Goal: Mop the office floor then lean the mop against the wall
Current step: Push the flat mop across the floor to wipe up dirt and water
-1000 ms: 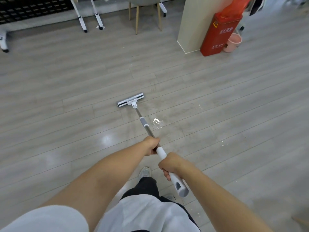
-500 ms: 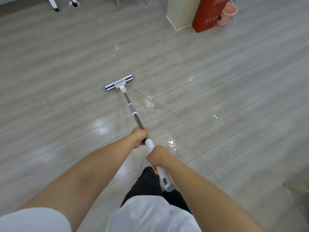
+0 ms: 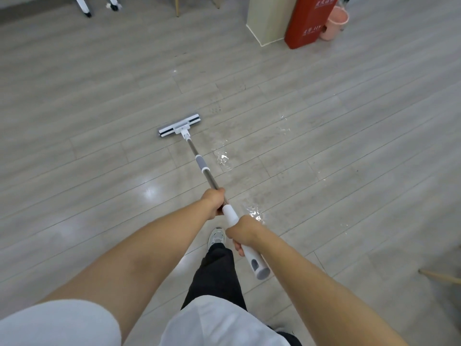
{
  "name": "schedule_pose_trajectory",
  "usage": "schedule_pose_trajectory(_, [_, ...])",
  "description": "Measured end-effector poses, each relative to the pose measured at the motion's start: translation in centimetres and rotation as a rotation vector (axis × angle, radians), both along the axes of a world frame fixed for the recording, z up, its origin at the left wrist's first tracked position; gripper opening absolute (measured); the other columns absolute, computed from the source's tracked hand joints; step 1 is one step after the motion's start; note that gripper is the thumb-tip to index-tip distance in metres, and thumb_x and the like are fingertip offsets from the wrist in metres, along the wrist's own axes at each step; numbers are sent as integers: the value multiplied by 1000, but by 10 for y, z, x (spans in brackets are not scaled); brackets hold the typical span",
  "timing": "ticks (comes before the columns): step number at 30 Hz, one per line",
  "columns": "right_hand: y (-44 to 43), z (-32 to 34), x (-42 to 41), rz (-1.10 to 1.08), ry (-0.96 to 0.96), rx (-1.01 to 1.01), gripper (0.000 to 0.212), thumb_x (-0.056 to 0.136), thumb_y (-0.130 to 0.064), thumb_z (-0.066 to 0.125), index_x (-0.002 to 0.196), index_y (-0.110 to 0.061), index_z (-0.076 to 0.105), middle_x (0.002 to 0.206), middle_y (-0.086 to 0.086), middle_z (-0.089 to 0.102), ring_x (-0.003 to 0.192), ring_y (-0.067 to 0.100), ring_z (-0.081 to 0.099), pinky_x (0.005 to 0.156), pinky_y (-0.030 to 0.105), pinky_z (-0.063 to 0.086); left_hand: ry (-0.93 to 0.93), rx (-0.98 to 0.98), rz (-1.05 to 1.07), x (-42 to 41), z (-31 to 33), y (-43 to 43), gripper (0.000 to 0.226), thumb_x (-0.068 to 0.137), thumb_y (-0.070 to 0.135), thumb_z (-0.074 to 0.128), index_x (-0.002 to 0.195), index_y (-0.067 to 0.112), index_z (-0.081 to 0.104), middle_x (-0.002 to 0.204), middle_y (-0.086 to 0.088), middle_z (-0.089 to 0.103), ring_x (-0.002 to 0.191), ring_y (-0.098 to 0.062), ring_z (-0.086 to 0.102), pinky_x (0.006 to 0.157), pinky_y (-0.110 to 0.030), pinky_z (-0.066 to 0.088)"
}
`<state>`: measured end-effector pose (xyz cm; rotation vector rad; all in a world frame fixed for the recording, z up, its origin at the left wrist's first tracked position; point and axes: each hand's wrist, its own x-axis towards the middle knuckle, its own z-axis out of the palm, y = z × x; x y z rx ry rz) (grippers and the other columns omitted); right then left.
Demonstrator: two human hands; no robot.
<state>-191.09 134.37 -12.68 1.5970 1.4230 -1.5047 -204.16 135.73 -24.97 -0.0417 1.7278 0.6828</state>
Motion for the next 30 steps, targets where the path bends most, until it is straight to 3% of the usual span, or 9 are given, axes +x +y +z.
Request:
schedule_pose_trajectory(4, [-36, 0, 47, 19, 5, 10, 12, 88, -12, 51, 88, -4, 60, 60, 7, 62, 43, 18, 55, 61, 30, 55, 14, -7, -38, 48, 4, -36, 29, 104, 28, 45, 121, 5, 50, 98, -13, 62, 77, -24, 62, 57, -35, 55])
schedule_pose_trajectory(14, [-158, -8, 257, -20, 49, 15, 5, 89, -8, 54, 90, -4, 56, 70, 11, 63, 57, 22, 58, 66, 36, 57, 23, 6, -76, 256, 13, -161, 29, 104, 26, 43, 122, 4, 50, 91, -8, 58, 75, -21, 61, 52, -33, 52])
schedule_pose_trajectory(17, [-199, -5, 336, -11, 57, 15, 11, 85, -8, 54, 90, -1, 59, 66, 11, 62, 55, 24, 57, 63, 36, 55, -4, 17, -48, 335, 21, -206, 23, 104, 23, 43, 118, 5, 50, 90, -7, 57, 74, -20, 60, 52, -32, 52])
schedule_pose_trajectory(21, [-237, 9, 412, -56, 35, -10, 28, 85, -6, 56, 112, 3, 57, 59, 10, 60, 44, 19, 54, 50, 28, 49, -26, 35, -39, 411, 41, -249, 17, 104, 20, 42, 113, 7, 49, 86, -6, 56, 71, -18, 59, 55, -33, 55])
schedule_pose_trajectory(24, [-251, 19, 437, -55, 37, -33, 28, 87, -6, 57, 114, 3, 54, 61, 9, 59, 45, 18, 54, 50, 28, 50, -29, 28, -45, 441, 52, -266, 13, 104, 18, 43, 111, 8, 48, 85, -5, 56, 70, -17, 58, 57, -32, 56])
schedule_pose_trajectory(30, [-251, 16, 428, -23, 39, -5, 5, 90, -6, 54, 94, -3, 52, 62, 11, 61, 48, 22, 56, 60, 35, 56, -14, 8, -79, 432, 49, -265, 24, 104, 22, 45, 119, 5, 50, 90, -8, 58, 74, -20, 62, 57, -31, 55])
